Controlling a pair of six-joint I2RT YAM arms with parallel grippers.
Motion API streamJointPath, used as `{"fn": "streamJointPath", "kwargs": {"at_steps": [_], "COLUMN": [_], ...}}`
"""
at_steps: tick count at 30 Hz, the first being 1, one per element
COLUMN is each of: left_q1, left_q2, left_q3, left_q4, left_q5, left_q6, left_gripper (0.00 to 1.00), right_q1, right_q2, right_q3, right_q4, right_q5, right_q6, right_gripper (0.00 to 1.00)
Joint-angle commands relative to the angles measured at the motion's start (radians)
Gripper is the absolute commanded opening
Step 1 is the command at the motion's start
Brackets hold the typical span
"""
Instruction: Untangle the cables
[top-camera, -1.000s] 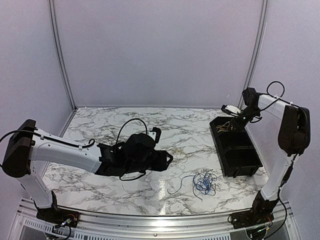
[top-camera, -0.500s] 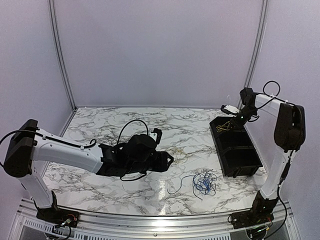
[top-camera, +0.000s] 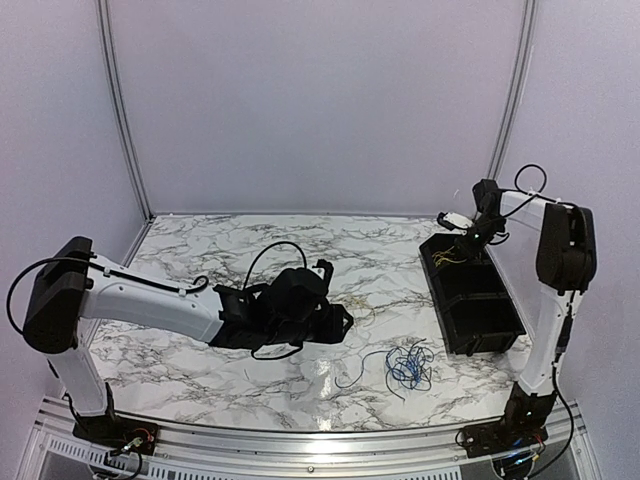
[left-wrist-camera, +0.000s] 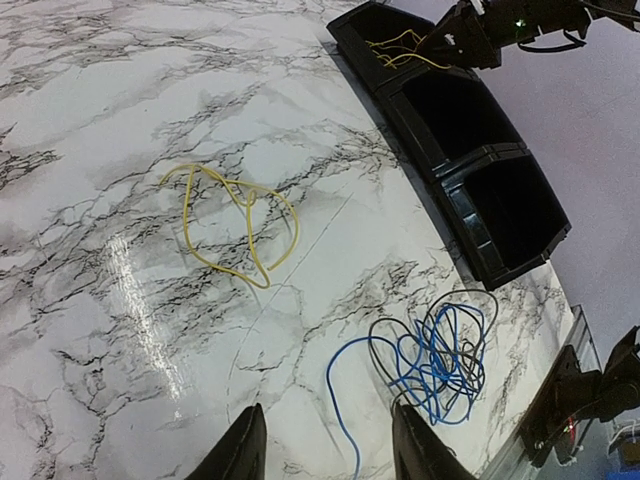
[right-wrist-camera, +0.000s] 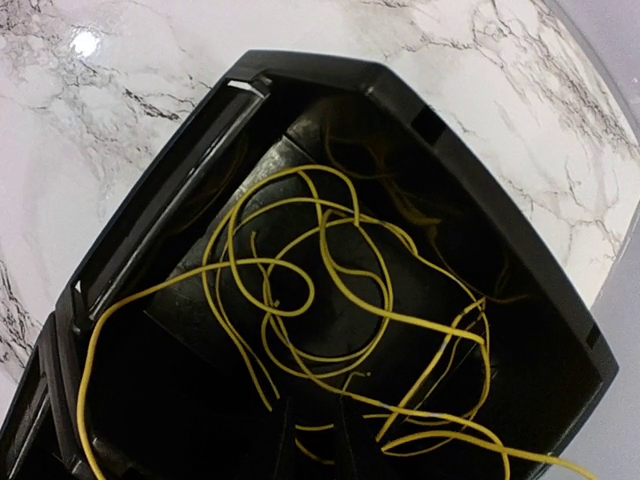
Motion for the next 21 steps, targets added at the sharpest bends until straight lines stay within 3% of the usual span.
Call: {"fn": "streamJointPath", "kwargs": {"at_steps": [1, 13, 18, 21], "left_q1": [0.029, 0.091, 0.138, 0.168], "left_q2": [0.033, 0.098, 0.191, 0.251], "left_q3": [0.054, 0.096, 0.189, 0.236], "left_q4": [-0.102, -0.123, -0.222, -0.228], "left_q5": [-0.047, -0.035, -0.011, 0.049], "left_q6": [-0.046, -0.094, -0.126, -0.117], "left_gripper": [0.46, 0.46, 0.46, 0.46], "right_q1": [0.000, -0.007, -0.010, -0.010], "right_q2": [0.050, 0.185, 0.110, 0.027], "right_q3": [0.048, 0.144, 0.187, 0.193], "right_q4": [-0.005, -0.019, -0.067, -0.081], "right_q5": [0.020, 0.036, 0.021, 0.012], "right_q6": [0.030, 0.046, 0.047, 0.046], "right_gripper": [0.16, 0.14, 0.15, 0.24]}}
